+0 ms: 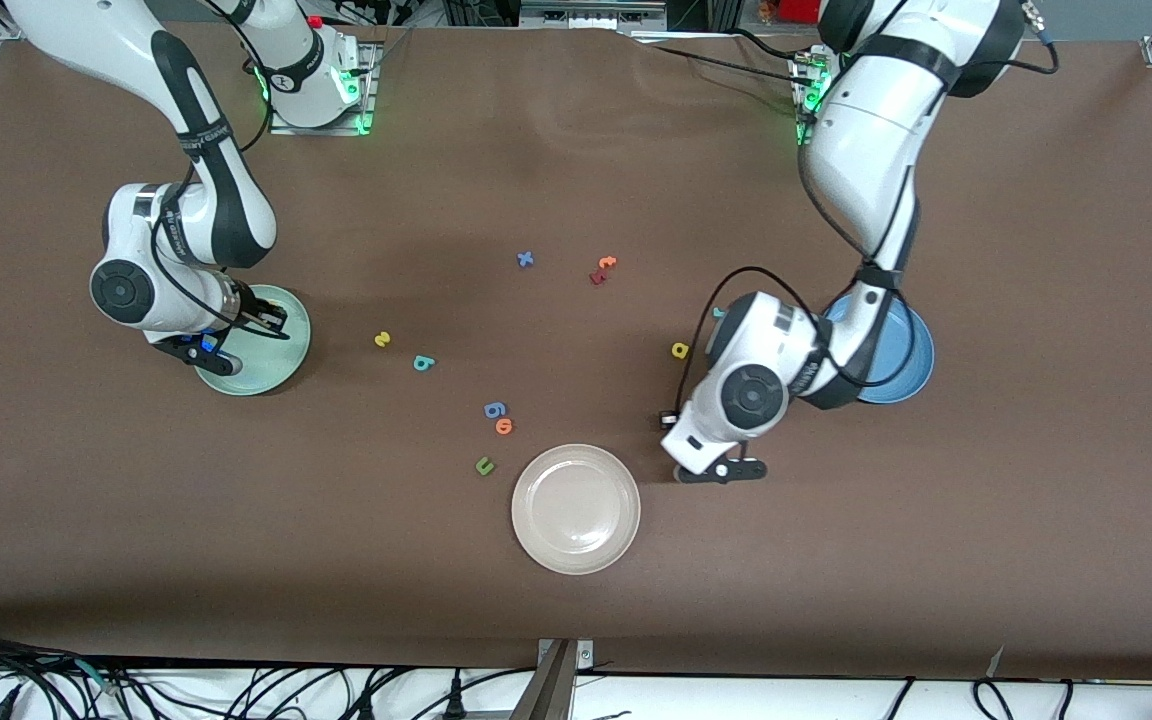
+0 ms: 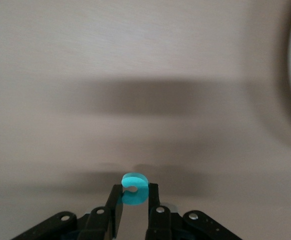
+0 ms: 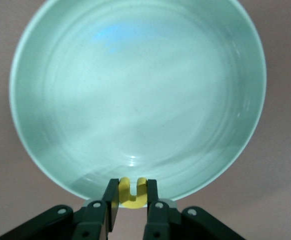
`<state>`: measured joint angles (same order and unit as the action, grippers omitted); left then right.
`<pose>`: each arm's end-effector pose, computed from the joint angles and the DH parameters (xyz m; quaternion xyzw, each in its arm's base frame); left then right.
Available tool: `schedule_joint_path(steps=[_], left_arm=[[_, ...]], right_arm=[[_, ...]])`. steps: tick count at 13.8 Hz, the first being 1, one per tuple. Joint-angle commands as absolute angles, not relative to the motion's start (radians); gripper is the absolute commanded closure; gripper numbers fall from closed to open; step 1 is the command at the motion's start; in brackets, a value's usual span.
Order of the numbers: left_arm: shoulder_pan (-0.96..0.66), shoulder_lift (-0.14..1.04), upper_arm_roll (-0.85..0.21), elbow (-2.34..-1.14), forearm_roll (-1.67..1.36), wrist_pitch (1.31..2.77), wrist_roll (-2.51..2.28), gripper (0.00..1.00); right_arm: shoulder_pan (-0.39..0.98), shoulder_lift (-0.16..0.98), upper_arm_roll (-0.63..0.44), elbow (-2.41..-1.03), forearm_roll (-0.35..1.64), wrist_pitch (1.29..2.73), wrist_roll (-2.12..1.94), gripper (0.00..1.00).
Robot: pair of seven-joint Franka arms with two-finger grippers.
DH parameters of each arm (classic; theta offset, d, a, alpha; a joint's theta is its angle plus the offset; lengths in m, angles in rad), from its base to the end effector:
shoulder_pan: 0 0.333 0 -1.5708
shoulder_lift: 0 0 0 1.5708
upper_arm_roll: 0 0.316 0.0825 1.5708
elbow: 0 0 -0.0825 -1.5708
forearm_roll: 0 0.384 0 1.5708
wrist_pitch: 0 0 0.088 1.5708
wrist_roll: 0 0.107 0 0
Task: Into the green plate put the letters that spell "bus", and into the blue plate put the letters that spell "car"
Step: 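Drop the u in the green plate while the left gripper drops c in blue plate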
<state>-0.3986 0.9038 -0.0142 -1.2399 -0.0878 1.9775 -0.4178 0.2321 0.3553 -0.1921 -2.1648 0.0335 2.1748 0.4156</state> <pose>0.6729 -0.2980 0.2051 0.9952 0.0254 -0.0938 0.0073 0.5249 0.0202 0.2093 0.9660 -0.1953 -0.1589 0.0592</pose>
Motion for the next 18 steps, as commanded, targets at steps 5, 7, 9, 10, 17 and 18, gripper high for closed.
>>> schedule_joint_path(steps=[5,7,9,10,17,18], left_arm=[[-0.253,0.709,-0.025,-1.437,-0.071,1.871,-0.143,0.85],[-0.219,0.639,-0.025,-1.524,-0.068,1.876,-0.078,0.85],[-0.21,0.577,-0.025,-1.612,-0.064,1.9,-0.071,0.85],[-0.206,0.542,-0.025,-1.667,-0.063,1.926,-0.071,0.85],[-0.15,0.358,-0.025,-2.014,-0.046,2.176,-0.006,0.88],[-0.121,0.342,-0.025,-2.049,-0.045,2.209,0.02,0.88]], right_arm=[[0.225,0.368,-0.192,-2.163,0.043,2.198,0.393,0.08],[0.225,0.354,-0.19,-2.155,0.043,2.192,0.409,0.01],[0.235,0.336,-0.166,-2.146,0.044,2.187,0.475,0.0],[0.235,0.334,-0.129,-2.132,0.044,2.187,0.538,0.0],[0.241,0.393,0.004,-2.085,0.072,2.281,0.797,0.01],[0.247,0.409,0.018,-2.086,0.074,2.302,0.825,0.01]])
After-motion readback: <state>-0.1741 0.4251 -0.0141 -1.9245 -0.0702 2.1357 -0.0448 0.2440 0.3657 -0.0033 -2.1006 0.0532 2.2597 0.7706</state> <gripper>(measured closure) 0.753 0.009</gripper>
